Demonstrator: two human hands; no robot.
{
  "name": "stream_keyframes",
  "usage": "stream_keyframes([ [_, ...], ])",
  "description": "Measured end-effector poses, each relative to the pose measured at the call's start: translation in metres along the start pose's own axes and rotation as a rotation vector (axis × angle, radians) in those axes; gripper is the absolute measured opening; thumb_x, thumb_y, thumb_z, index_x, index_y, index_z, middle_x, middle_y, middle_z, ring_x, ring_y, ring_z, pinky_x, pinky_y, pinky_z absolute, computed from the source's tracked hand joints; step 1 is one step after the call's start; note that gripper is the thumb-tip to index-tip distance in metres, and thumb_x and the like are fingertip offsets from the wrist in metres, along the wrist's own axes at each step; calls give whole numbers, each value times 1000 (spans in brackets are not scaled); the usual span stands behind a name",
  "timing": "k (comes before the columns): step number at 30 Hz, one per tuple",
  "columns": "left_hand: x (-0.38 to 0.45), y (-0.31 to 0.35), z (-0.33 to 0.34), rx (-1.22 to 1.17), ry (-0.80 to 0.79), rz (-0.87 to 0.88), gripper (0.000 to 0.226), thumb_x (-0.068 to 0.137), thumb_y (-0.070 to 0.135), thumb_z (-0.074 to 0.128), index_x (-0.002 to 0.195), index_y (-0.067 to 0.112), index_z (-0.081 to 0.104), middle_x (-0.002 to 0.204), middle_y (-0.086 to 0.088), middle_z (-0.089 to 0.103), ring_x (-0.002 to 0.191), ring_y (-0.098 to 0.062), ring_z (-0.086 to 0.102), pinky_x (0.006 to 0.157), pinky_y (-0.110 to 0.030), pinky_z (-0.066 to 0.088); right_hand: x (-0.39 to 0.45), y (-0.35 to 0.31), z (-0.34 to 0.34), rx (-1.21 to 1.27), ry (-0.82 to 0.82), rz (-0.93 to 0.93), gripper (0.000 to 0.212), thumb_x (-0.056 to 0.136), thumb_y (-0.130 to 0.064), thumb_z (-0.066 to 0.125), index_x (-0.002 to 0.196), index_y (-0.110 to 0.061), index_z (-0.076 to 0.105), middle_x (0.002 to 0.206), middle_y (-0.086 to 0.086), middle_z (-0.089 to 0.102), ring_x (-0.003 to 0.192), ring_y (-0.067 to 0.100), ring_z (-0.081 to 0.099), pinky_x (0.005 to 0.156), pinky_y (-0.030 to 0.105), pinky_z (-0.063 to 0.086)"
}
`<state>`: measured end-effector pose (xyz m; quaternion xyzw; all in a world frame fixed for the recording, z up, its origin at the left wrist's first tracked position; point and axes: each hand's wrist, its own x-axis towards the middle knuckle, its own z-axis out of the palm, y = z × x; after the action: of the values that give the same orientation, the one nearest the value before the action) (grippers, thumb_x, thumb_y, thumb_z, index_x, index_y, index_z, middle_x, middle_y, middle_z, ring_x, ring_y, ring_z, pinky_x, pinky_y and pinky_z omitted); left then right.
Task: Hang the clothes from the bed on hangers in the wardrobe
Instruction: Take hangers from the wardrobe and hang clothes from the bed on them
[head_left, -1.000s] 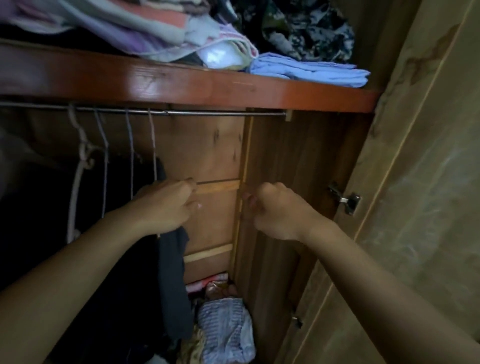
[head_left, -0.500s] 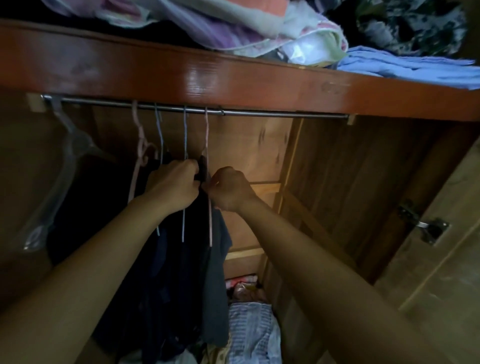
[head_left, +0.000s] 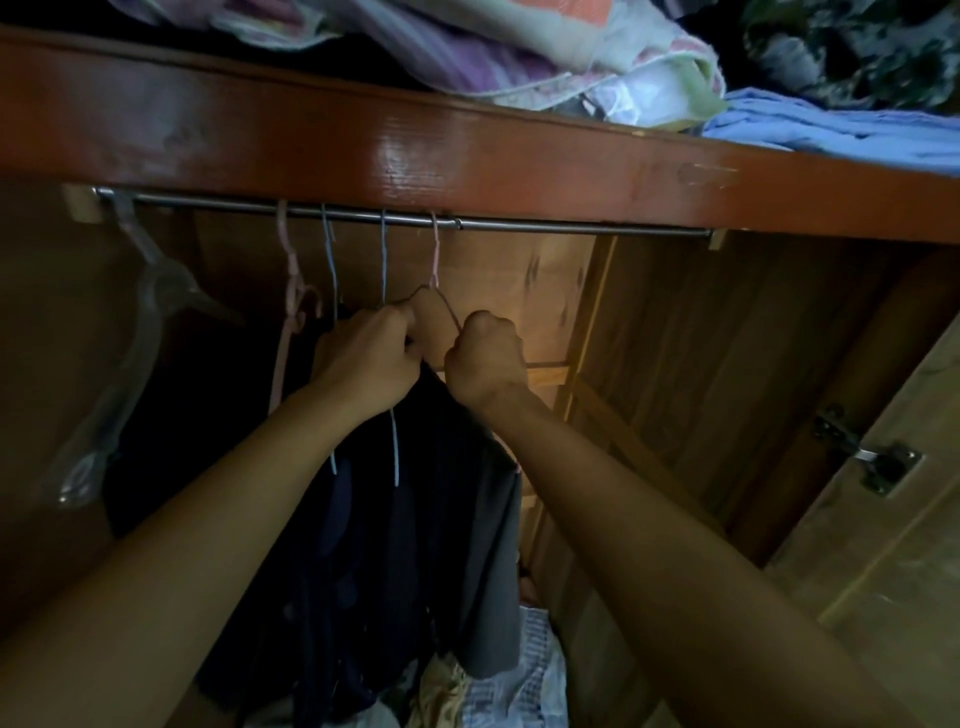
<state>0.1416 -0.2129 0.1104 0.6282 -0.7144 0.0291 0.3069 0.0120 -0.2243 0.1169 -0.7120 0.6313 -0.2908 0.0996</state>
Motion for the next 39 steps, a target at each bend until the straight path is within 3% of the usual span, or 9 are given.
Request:
stream_keyframes([
  [6, 1, 10, -2, 4, 9, -22, 27, 96, 23, 56, 120, 11, 57, 98, -11, 66, 94, -30, 63, 75, -39, 52, 3, 9, -21, 7, 82, -7, 16, 95, -8, 55, 101, 4, 63, 107, 23, 66, 94, 35, 65, 75, 35, 54],
  [11, 4, 21, 2, -58, -25, -51, 62, 96, 21, 56, 150, 8, 27, 117, -18, 63, 109, -36, 60, 88, -42, 52, -7, 24, -38, 10, 138, -5, 17, 93, -8, 56, 103, 3, 64, 106, 22, 67, 92, 35, 65, 80, 42, 57],
  [16, 2, 39, 2, -141, -34, -16, 34, 97, 15, 54, 127, 0, 48, 117, -20, 62, 110, -36, 59, 90, -36, 46, -33, 58, -58, 60, 156, -3, 18, 94, -11, 53, 105, -10, 66, 102, 11, 68, 92, 29, 66, 80, 48, 58],
  [20, 1, 54, 15, -172, -130, 33, 37, 98, 15, 53, 131, 2, 42, 127, -21, 54, 120, -34, 51, 96, -33, 40, -61, 89, -80, 62, 172, -9, 15, 99, -14, 52, 99, -15, 67, 92, 1, 65, 85, 21, 65, 76, 40, 56],
  [25, -9, 77, 32, -222, -251, 112, 74, 100, 18, 51, 156, 9, 4, 162, -15, 14, 148, -28, 18, 116, -27, 13, -99, 136, -105, -37, 173, -41, 13, 99, -18, 55, 92, -25, 63, 84, -3, 64, 76, 14, 62, 62, 22, 41],
  [29, -19, 98, 46, -256, -291, 161, 62, 101, 19, 51, 154, 10, 20, 157, -15, 29, 143, -28, 30, 115, -32, 22, -139, 168, -126, -38, 170, 19, 15, 98, -24, 56, 84, -29, 61, 77, -7, 66, 73, 13, 63, 64, 33, 49],
  [31, -26, 114, 54, -290, -316, 190, 48, 102, 19, 49, 147, 11, 34, 145, -13, 45, 133, -28, 42, 103, -30, 33, -162, 180, -139, -26, 188, 45, 19, 96, -26, 56, 77, -28, 61, 69, -7, 66, 67, 12, 63, 65, 38, 51],
  [33, -35, 131, 65, -316, -345, 244, 38, 102, 19, 48, 139, 10, 45, 132, -9, 55, 123, -27, 50, 91, -27, 35, -187, 190, -154, -1, 177, 71, 21, 95, -24, 58, 75, -27, 63, 65, -6, 66, 61, 7, 61, 63, 36, 50],
  [39, -70, 180, 101, -446, -477, 369, 34, 103, 25, 43, 136, 19, 50, 128, -1, 58, 117, -15, 54, 95, -32, 43, -267, 210, -209, 38, 225, 138, 25, 95, -14, 62, 72, -22, 66, 64, -5, 65, 58, 6, 58, 62, 26, 43],
])
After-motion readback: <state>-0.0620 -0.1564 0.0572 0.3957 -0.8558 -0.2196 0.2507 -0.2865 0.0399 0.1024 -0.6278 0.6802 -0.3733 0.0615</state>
